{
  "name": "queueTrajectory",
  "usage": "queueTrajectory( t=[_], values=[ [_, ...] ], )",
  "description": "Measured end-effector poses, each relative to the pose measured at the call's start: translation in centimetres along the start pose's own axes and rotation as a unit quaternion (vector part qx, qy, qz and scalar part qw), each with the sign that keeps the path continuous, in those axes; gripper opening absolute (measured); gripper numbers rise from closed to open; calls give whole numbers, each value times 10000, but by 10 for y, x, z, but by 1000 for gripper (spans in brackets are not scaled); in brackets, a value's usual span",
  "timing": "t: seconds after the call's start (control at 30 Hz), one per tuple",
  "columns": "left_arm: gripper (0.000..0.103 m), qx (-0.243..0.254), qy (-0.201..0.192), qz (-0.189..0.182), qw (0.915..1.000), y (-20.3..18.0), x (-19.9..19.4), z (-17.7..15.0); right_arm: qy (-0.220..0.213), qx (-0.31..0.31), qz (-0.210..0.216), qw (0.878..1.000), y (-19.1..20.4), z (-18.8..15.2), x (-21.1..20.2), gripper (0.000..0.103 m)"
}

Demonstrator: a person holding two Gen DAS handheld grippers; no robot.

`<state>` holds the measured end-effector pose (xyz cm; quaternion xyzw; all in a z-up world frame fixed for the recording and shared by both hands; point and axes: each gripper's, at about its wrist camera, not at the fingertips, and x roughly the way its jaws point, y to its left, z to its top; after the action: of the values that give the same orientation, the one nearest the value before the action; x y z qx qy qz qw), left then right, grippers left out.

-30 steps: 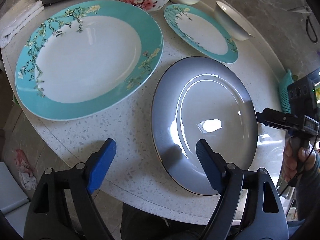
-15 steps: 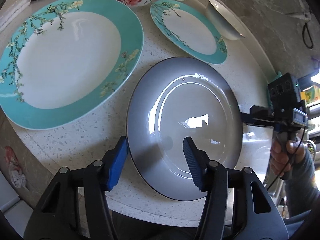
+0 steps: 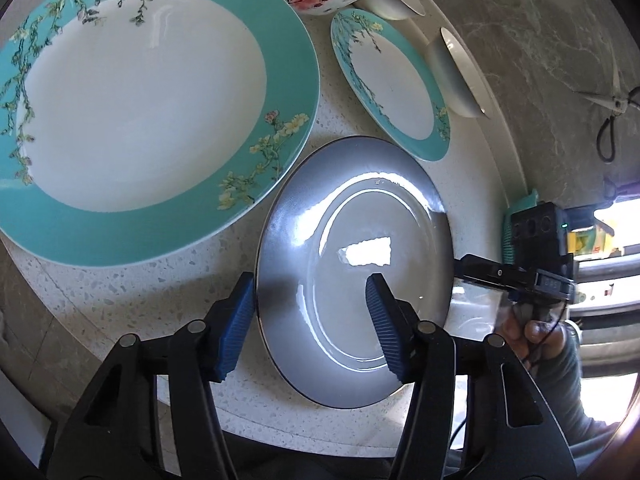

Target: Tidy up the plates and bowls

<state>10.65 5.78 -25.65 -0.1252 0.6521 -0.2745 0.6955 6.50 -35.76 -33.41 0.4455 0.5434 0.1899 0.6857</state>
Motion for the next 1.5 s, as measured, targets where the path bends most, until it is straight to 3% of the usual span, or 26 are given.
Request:
queueTrajectory(
  t=[0.07, 0.1, 0.13, 0.2, 0.3, 0.53, 1.03, 1.5],
  values=[
    [33, 90, 1, 195, 9998, 0, 1, -1, 54, -169, -382, 9991, 7, -1, 1, 32],
    [25, -17, 3, 167, 9999, 6, 0, 0, 61, -173, -541, 9984, 7, -1, 0, 18],
    [15, -113, 11, 129, 9999, 12, -1, 0, 64, -169, -689, 9975, 6, -1, 0, 16],
    [15, -160, 44, 29, 9999, 18, -2, 0, 46, -161, -676, 9976, 4, -2, -1, 16],
    [15, 64, 21, 267, 9996, 11, -2, -1, -9, -275, -873, 9958, 10, -4, -1, 17],
    [16, 221, 0, 347, 9992, 6, 1, -1, -151, -233, -910, 9955, 10, -9, -3, 17],
    [15, 180, 187, 293, 9992, -4, 13, 3, -441, 173, -967, 9942, 5, -20, -12, 18],
    [15, 1047, 317, -50, 9940, -90, 21, 3, -1318, 535, -1126, 9834, 0, -76, -96, 18]
  ],
)
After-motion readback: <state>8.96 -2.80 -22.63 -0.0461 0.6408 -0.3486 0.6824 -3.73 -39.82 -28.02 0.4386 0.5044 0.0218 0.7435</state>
